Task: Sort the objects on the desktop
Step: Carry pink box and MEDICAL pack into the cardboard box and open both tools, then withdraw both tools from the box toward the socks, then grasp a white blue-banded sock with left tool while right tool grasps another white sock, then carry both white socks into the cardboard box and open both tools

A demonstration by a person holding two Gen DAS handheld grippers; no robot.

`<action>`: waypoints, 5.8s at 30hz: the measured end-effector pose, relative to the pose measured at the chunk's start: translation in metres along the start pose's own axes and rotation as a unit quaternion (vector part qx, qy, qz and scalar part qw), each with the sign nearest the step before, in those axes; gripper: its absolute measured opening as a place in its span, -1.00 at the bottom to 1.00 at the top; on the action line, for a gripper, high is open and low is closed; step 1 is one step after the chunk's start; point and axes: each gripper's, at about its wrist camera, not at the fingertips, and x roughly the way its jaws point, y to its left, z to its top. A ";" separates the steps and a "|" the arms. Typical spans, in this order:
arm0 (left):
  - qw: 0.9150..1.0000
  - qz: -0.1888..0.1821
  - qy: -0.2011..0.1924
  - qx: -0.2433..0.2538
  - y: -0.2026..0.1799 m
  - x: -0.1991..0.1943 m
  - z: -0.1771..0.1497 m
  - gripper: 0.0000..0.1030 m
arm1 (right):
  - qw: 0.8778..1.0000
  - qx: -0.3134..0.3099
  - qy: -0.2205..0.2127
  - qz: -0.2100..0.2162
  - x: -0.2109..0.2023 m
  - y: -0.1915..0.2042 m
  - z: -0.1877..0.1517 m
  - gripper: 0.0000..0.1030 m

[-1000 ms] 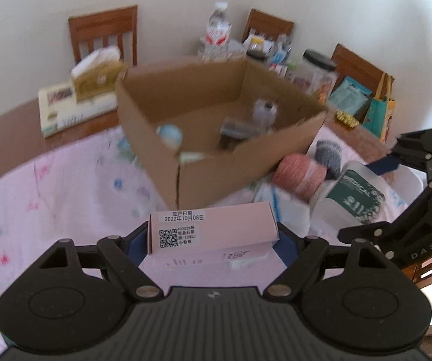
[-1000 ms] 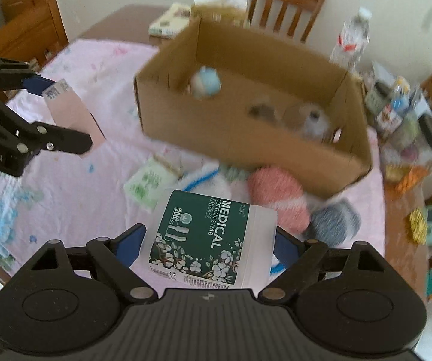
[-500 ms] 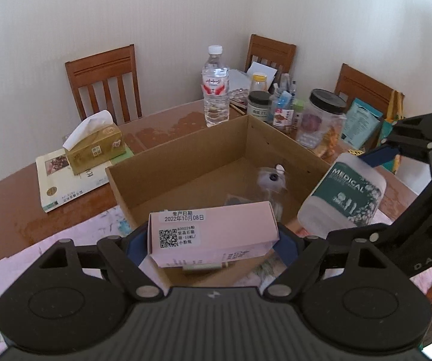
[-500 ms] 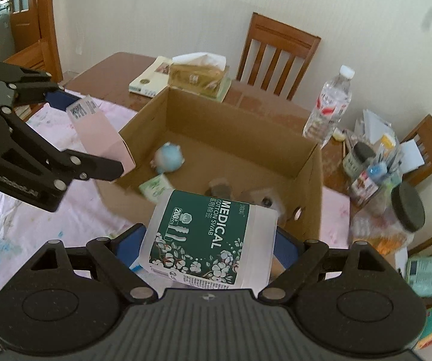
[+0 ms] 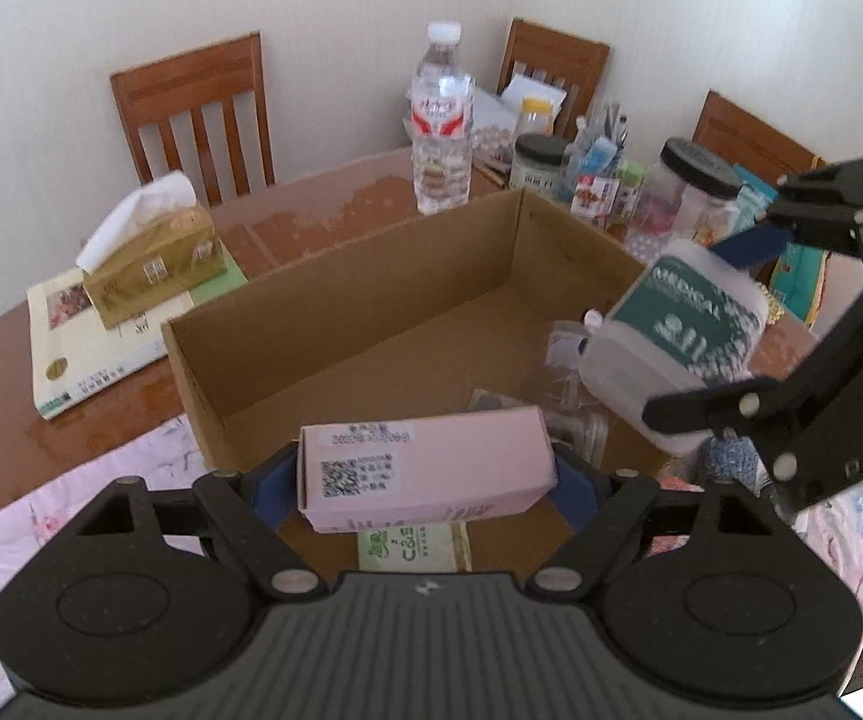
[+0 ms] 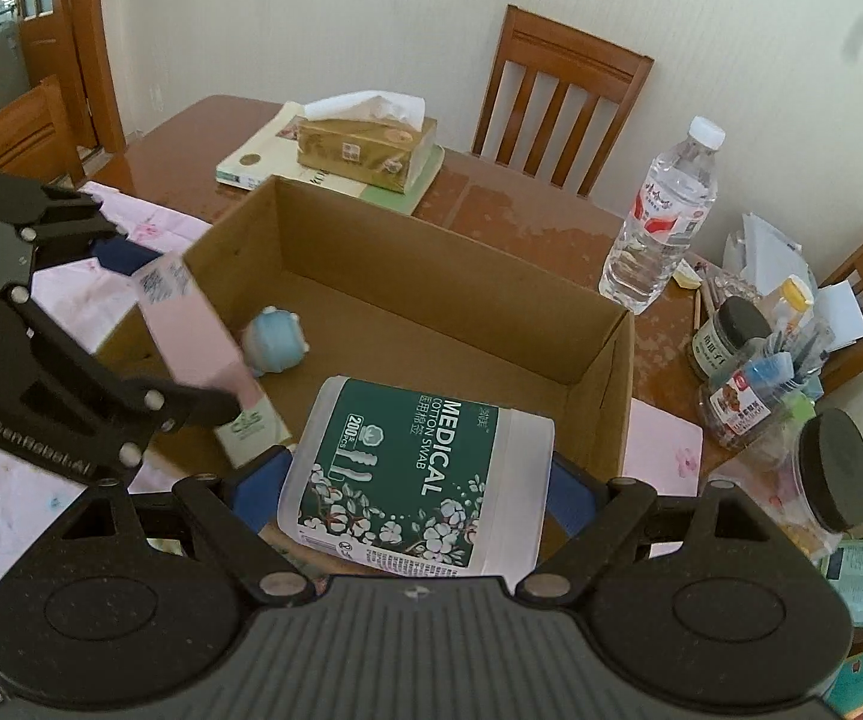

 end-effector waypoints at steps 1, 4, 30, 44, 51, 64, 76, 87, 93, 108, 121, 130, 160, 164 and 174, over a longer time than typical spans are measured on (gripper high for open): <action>1.000 0.003 0.004 -0.003 0.002 0.003 0.000 0.70 | 1.000 0.001 0.002 0.002 0.004 -0.003 0.002 0.77; 1.000 0.007 0.015 -0.010 0.006 0.007 0.000 0.70 | 1.000 0.000 0.007 0.006 0.013 -0.007 0.008 0.77; 0.999 0.017 0.028 -0.019 0.012 -0.040 -0.023 0.76 | 0.999 -0.033 0.008 0.023 0.049 0.006 0.059 0.99; 0.998 0.024 0.029 -0.053 -0.010 -0.056 -0.058 0.77 | 0.999 0.000 0.018 0.033 0.018 0.017 0.017 1.00; 0.996 0.048 0.026 -0.069 -0.036 -0.059 -0.101 0.77 | 0.999 0.000 -0.008 0.035 -0.008 0.037 -0.041 1.00; 0.998 0.042 0.034 -0.023 -0.094 -0.064 -0.132 0.77 | 0.999 -0.006 0.003 0.042 -0.038 0.053 -0.118 1.00; 0.999 0.039 0.027 0.021 -0.102 -0.037 -0.131 0.77 | 0.998 -0.010 0.025 0.063 -0.022 0.053 -0.153 1.00; 0.996 0.034 0.040 0.071 -0.104 -0.005 -0.126 0.77 | 0.997 -0.033 0.033 0.056 -0.001 0.056 -0.167 1.00; 0.993 0.030 0.043 0.110 -0.109 0.005 -0.122 0.77 | 0.996 -0.062 0.038 0.053 0.008 0.063 -0.171 1.00; 0.989 -0.015 0.047 0.143 -0.110 0.034 -0.110 0.70 | 0.992 -0.088 0.056 0.073 0.028 0.063 -0.171 0.99; 0.991 -0.049 0.071 0.098 -0.097 0.048 -0.111 0.43 | 0.990 -0.091 0.069 0.079 0.041 0.062 -0.171 0.90; 0.993 -0.059 0.072 0.072 -0.089 0.039 -0.108 0.41 | 0.991 -0.088 0.062 0.076 0.035 0.060 -0.173 0.60; 0.997 -0.031 0.006 0.072 -0.082 -0.039 -0.057 0.41 | 0.994 -0.091 -0.019 0.051 -0.034 0.037 -0.128 0.34; 0.997 -0.015 -0.017 0.072 -0.075 -0.045 -0.036 0.41 | 0.994 -0.094 -0.049 0.038 -0.047 0.026 -0.106 0.34; 0.998 0.014 -0.030 0.058 -0.046 -0.030 0.001 0.42 | 0.992 -0.103 -0.070 0.011 -0.041 0.004 -0.065 0.34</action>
